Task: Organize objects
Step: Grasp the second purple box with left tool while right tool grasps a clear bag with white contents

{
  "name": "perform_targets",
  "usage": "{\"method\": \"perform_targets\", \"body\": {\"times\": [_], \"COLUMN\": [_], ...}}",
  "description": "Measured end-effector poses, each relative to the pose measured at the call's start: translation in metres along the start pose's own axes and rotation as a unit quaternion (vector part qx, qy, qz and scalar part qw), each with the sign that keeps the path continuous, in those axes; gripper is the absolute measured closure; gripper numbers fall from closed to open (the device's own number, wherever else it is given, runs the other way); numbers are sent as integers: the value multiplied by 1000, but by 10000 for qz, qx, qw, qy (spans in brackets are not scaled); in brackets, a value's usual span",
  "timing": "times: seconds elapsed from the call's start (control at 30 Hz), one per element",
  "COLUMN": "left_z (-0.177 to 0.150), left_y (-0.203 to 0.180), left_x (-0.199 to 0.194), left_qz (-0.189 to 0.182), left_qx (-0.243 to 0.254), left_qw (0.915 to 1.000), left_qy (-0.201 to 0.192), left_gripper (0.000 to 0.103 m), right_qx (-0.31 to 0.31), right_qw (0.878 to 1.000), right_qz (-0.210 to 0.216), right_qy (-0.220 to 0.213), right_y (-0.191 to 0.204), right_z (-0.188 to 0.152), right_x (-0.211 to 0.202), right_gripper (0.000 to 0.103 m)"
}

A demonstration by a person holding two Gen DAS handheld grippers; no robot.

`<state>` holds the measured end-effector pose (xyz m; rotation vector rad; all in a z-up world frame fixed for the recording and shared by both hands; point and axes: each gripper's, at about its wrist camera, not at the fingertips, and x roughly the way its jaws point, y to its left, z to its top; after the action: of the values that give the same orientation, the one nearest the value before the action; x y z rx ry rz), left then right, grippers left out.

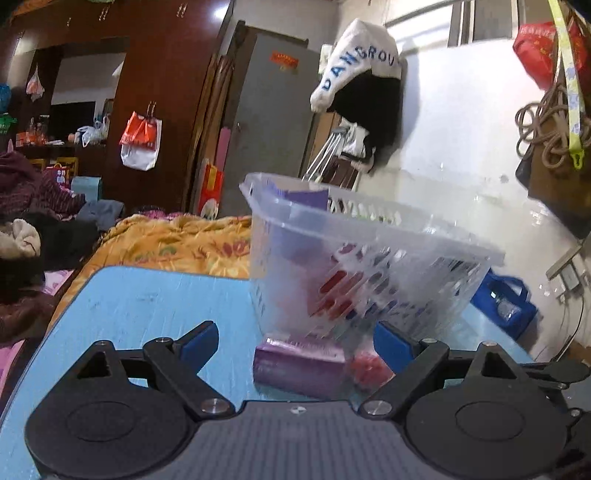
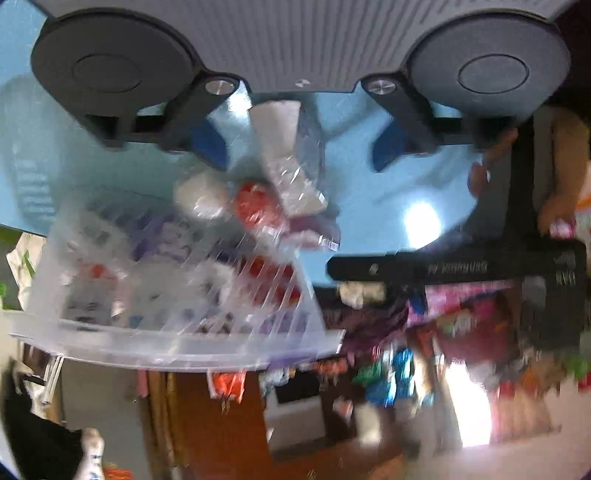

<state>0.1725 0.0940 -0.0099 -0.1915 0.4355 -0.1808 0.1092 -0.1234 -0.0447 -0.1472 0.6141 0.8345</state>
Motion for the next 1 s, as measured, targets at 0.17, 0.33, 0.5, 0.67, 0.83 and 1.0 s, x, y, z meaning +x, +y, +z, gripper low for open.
{"method": "perform_targets", "body": {"times": [0.17, 0.33, 0.5, 0.67, 0.83, 1.0], "left_z": [-7, -8, -7, -6, -9, -13], "left_y": [-11, -17, -20, -21, -22, -21], "left_x": [8, 25, 34, 40, 31, 4], "left_qz": [24, 210, 419, 544, 595, 459], "left_qx": [370, 534, 642, 623, 631, 452], "left_qw": [9989, 9964, 9939, 9928, 9939, 9977], "left_qy": [275, 618, 788, 868, 688, 188], "left_gripper": [10, 10, 10, 13, 33, 33], "right_qx": [330, 763, 650, 780, 831, 794], "right_qw": [9975, 9928, 9927, 9901, 9882, 9876], "right_qz": [-174, -237, -297, -231, -215, -225], "right_qy": [-592, -897, -968, -1144, -1266, -1337], "right_y": [-22, -48, -43, -46, -48, -48], "right_z": [-10, -24, -27, -32, -35, -36], "right_x": [-31, -50, -50, -61, -67, -68], "right_gripper": [64, 64, 64, 64, 63, 63]}}
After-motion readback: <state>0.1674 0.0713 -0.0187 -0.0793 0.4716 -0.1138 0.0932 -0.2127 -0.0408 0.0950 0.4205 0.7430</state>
